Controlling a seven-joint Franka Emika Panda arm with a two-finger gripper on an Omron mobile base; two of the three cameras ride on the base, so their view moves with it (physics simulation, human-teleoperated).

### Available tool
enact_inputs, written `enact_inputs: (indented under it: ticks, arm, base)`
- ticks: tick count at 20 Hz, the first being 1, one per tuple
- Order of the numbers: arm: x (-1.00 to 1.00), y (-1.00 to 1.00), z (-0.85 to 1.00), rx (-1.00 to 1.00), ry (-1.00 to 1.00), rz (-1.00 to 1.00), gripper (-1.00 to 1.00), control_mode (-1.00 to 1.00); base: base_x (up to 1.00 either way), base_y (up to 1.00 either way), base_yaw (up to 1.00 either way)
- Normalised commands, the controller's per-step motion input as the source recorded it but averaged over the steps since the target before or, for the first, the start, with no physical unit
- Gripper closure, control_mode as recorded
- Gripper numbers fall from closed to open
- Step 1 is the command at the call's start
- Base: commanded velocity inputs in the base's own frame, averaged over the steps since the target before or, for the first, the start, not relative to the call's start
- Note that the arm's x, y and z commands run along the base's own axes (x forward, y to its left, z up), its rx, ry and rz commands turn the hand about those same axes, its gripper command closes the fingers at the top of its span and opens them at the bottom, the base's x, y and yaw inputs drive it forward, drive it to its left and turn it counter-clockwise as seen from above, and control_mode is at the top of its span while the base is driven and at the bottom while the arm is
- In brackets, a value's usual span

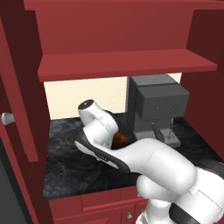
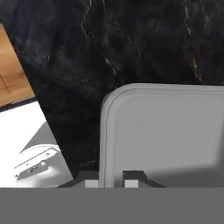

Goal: Retrieve the tupperware from the cabinet, then place the raw meat into the tupperware to avoid contamination.

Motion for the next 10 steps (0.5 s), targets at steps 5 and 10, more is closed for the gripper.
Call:
enact_inputs:
  ticks: [5,10]
  arm:
    - [0.36,0.17,-0.56,-0.03,0.08,0.00,1.00,-1.00]
    - [0.31,0.16,-0.55,-0.03,0.07,0.00,1.00,-1.00]
  base:
    - [0.00,0.00,0.00]
    - [0.00,0.00,0.00]
